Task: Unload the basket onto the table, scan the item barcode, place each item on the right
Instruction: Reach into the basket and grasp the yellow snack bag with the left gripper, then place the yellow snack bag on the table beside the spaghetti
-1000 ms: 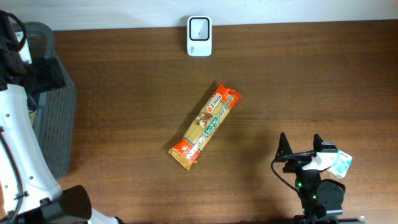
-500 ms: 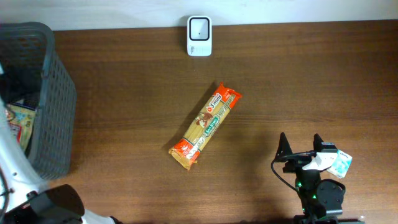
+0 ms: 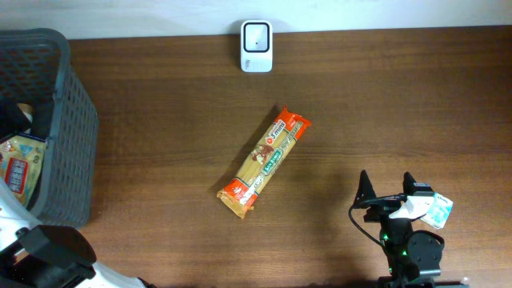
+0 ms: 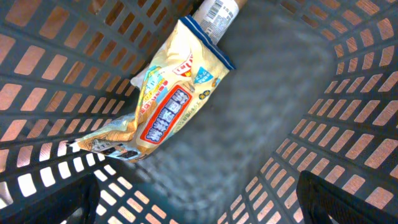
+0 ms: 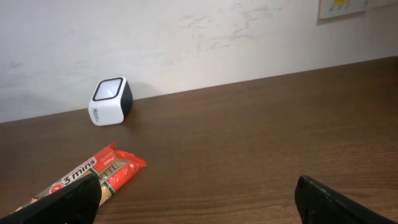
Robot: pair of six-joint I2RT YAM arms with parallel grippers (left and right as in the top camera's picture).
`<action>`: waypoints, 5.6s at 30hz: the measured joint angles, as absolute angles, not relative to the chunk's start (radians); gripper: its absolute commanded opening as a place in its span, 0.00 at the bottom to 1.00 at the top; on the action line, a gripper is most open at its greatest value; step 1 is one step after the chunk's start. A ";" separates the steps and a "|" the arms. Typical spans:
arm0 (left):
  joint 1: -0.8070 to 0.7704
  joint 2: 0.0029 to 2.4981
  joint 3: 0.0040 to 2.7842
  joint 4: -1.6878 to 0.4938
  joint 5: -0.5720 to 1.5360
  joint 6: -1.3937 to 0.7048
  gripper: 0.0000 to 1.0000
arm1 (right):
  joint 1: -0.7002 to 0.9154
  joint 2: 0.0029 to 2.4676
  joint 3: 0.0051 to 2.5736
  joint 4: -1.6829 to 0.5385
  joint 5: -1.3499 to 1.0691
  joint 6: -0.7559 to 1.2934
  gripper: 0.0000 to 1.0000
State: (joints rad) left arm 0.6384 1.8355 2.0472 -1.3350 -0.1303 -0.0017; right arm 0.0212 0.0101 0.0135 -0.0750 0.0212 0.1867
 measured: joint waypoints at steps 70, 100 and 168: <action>0.716 2.190 2.804 -1.549 0.017 0.152 0.00 | 0.021 0.011 0.014 -0.075 0.021 0.187 0.99; -0.198 2.072 1.834 -1.190 0.192 0.029 0.00 | 0.021 0.010 0.014 -0.075 0.021 0.187 0.99; 0.558 2.340 2.374 -1.342 -0.245 0.059 0.99 | 0.021 0.010 0.014 -0.075 0.022 0.187 0.99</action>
